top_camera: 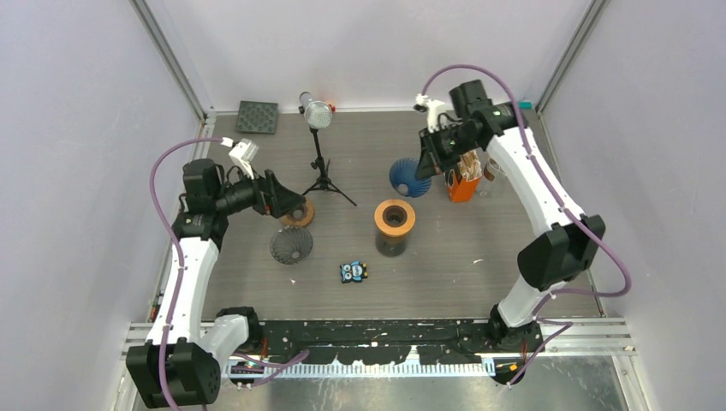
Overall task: Place the coffee filter in the dripper
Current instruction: Place the coffee dripper in the dripper holder.
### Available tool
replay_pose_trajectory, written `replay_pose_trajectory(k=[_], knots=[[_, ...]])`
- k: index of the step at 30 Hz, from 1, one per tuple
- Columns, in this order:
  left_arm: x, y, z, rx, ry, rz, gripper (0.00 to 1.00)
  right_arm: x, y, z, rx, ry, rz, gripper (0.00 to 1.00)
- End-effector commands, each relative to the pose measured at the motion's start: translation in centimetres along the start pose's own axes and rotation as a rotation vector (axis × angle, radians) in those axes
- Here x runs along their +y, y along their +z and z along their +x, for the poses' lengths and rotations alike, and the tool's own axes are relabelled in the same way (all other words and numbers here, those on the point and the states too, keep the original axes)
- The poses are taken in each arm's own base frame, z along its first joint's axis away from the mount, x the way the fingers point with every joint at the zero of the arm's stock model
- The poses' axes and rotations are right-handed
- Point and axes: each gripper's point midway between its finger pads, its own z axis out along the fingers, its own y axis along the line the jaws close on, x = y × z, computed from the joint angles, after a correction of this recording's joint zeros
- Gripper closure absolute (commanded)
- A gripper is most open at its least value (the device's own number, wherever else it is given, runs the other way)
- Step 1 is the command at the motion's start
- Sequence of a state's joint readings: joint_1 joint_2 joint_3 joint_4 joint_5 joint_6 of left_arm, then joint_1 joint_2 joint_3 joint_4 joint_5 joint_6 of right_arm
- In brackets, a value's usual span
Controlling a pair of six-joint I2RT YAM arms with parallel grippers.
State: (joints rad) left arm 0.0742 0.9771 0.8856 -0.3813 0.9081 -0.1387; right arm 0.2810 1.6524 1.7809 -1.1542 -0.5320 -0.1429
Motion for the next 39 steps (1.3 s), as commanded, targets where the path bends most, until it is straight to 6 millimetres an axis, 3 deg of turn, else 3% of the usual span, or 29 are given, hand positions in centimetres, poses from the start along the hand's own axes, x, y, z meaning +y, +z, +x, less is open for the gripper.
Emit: replay_pose_trajectory(k=[1,7,18,25,30,39], knots=[[-1.9,1.0,-2.2,-0.093,-0.063,0.103,0.12,1.9,1.9,0.2,0.079,0.013,-0.025,0.99],[-2.2,4.4,-1.2,-0.061,-0.149,0.097,0.15,3.2,3.1,1.0,0.123,-0.008,-0.046,0.99],[-6.3,10.2,-0.2,-0.002,-0.15,0.168,0.18,3.7,3.3,2.9,0.189,-0.026,-0.038,1.0],[-9.2,12.5,-0.6,-0.01,-0.097,0.23,0.16,3.8,3.7,3.9,0.23,-0.032,-0.045,0.99],[-10.1,13.7,-1.3,-0.02,-0.065,0.237,0.15,4.1,3.9,4.5,0.254,-0.043,-0.052,1.0],[-10.6,16.0,0.2,0.013,-0.035,0.233,0.15,3.6,5.0,4.9,0.274,-0.037,-0.042,0.99]])
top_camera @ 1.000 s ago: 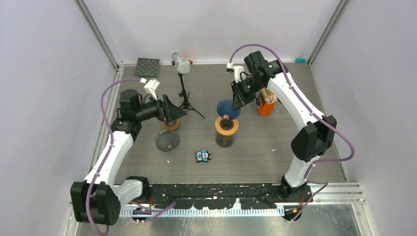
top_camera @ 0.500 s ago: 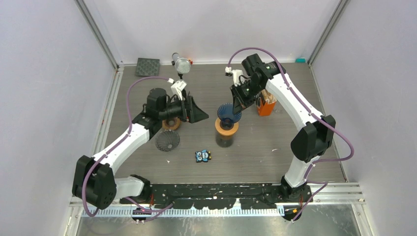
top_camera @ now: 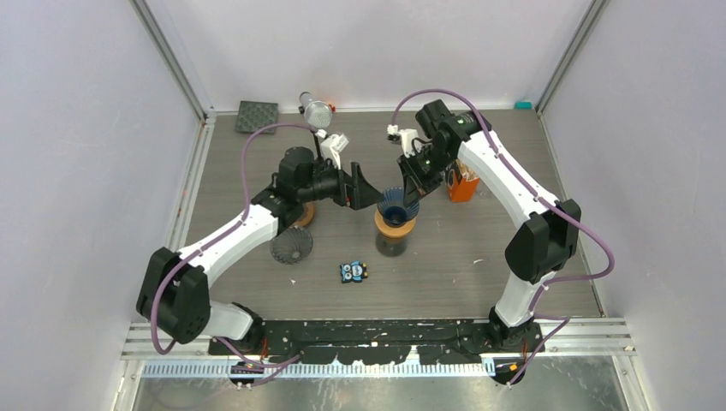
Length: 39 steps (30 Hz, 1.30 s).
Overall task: Place the coffee filter in the dripper
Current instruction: Place the coffee dripper in the dripper holder.
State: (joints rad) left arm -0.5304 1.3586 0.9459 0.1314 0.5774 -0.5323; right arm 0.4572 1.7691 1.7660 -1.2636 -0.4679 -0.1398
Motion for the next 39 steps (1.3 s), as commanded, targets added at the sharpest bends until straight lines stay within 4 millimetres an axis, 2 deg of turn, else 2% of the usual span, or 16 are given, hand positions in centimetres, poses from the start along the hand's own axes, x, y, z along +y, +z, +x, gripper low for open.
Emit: replay_pose_trajectory(k=[1,8,31,39], knots=[[-0.5,1.0,-1.8,-0.056,0.081,0.006,0.15,0.2,-0.1,-0.1,-0.013,-0.015,0.005,0.99],[0.3,2.0,-0.3,-0.023,0.079,-0.015,0.15,-0.2,0.6,-0.2,-0.004,-0.018,0.021,0.99],[2.2,2.2,4.9,0.05,0.082,-0.049,0.17,-1.9,2.4,0.7,-0.024,-0.06,0.129,1.0],[3.2,2.2,5.5,0.063,0.09,-0.085,0.2,-2.2,3.2,0.8,-0.001,-0.06,0.14,0.99]])
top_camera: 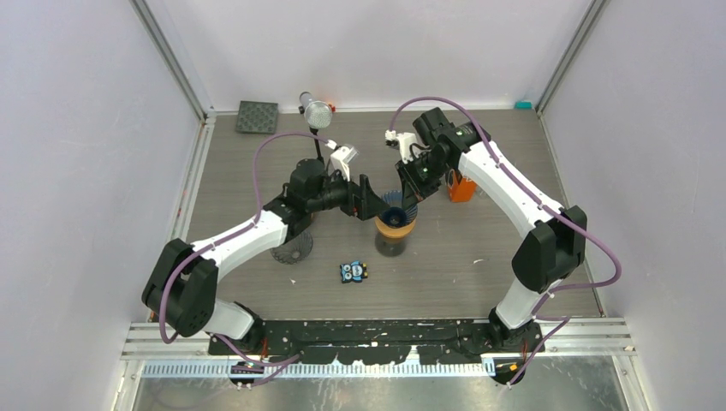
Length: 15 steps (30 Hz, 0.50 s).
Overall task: Place the coffee filter in the dripper
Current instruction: Place the coffee dripper in the dripper holder.
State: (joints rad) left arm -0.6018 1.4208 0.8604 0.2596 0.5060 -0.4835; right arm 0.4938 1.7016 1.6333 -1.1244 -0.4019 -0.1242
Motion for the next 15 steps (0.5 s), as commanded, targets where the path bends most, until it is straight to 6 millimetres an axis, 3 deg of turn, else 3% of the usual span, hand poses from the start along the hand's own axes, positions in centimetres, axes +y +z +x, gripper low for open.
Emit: replay_pose_trajectory(k=[1,15], knots=[[2.1,0.0,2.3,0.047,0.032,-0.079,0.2,-1.8,2.0,0.7,0.049,-0.016,0.082,1.0],[4.4,0.5,4.9,0.123,-0.008,-0.148,0.24,-2.7,4.0,1.4,0.11,-0.014,0.103,0.99]])
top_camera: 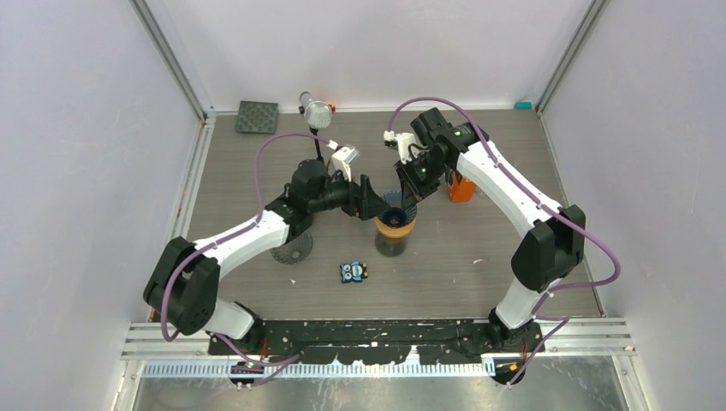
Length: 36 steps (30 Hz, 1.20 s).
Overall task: Place the coffee filter in the dripper
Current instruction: Place the coffee dripper in the dripper holder.
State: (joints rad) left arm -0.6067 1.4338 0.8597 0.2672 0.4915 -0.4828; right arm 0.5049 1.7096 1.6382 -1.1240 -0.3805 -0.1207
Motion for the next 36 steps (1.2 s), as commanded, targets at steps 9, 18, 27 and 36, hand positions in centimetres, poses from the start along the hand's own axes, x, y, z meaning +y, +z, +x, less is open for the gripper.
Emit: replay_pose_trajectory(k=[9,18,27,36], knots=[[4.9,0.3,5.5,0.144,-0.001,-0.163,0.25,-3.0,4.9,2.0,0.131,-0.006,0.09,1.0],[5.1,0.2,6.1,0.159,0.004,-0.162,0.26,-3.2,5.2,2.3,0.131,-0.018,0.108,0.99],[5.1,0.2,6.3,0.164,0.013,-0.158,0.27,-3.1,4.9,2.5,0.112,-0.038,0.129,0.99],[3.0,-0.7,1.5,0.091,0.119,-0.143,0.19,-1.7,1.7,-0.3,0.022,-0.064,0.115,0.75]])
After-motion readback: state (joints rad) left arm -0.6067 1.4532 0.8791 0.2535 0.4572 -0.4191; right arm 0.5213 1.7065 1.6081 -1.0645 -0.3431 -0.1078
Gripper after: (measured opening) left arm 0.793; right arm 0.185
